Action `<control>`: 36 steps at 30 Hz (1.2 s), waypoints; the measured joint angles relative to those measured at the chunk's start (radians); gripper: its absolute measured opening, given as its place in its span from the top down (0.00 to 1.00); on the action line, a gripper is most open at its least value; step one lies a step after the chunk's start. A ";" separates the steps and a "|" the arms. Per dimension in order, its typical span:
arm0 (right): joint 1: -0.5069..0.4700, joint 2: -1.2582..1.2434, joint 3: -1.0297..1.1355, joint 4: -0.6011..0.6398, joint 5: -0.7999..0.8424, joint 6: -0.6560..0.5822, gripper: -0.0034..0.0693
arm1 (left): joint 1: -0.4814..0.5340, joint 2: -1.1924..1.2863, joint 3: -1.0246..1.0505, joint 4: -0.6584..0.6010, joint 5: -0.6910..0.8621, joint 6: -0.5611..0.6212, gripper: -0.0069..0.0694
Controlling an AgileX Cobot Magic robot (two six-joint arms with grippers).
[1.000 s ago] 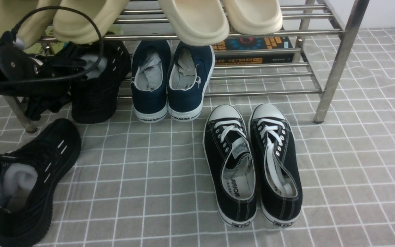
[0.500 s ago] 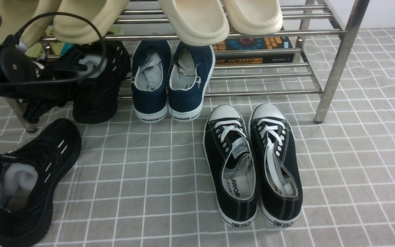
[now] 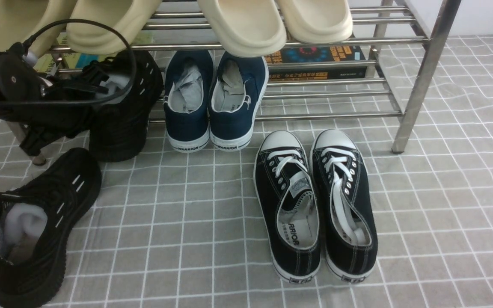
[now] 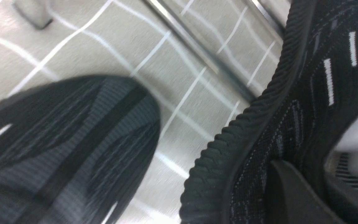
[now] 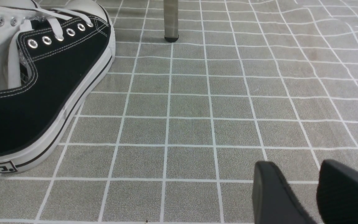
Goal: Take the shoes off the shelf with your hand from the grey coffee tablecloth.
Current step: 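Set the held shoe down on the floor in front of the rack with the left gripper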
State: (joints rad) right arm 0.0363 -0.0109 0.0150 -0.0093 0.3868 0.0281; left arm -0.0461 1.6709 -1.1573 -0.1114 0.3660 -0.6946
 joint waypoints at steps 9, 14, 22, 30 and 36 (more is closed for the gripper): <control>0.000 0.000 0.000 0.000 0.000 0.000 0.62 | 0.000 -0.166 0.088 0.039 0.124 0.000 0.88; 0.000 0.000 0.000 0.000 0.000 0.000 0.62 | 0.000 -0.281 0.167 0.028 0.152 -0.003 0.88; 0.000 0.000 0.000 0.000 0.000 0.000 0.62 | -0.102 -0.356 0.257 -0.005 0.182 -0.005 0.88; 0.000 0.000 0.000 0.000 0.000 0.000 0.62 | -0.170 -0.374 0.351 0.088 0.183 -0.136 0.88; 0.000 0.000 0.000 0.000 0.000 0.000 0.62 | -0.170 -0.396 0.407 0.152 0.187 -0.174 0.88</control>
State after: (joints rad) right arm 0.0363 -0.0109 0.0150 -0.0093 0.3868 0.0281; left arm -0.2159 1.2751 -0.7503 0.0407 0.5527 -0.8687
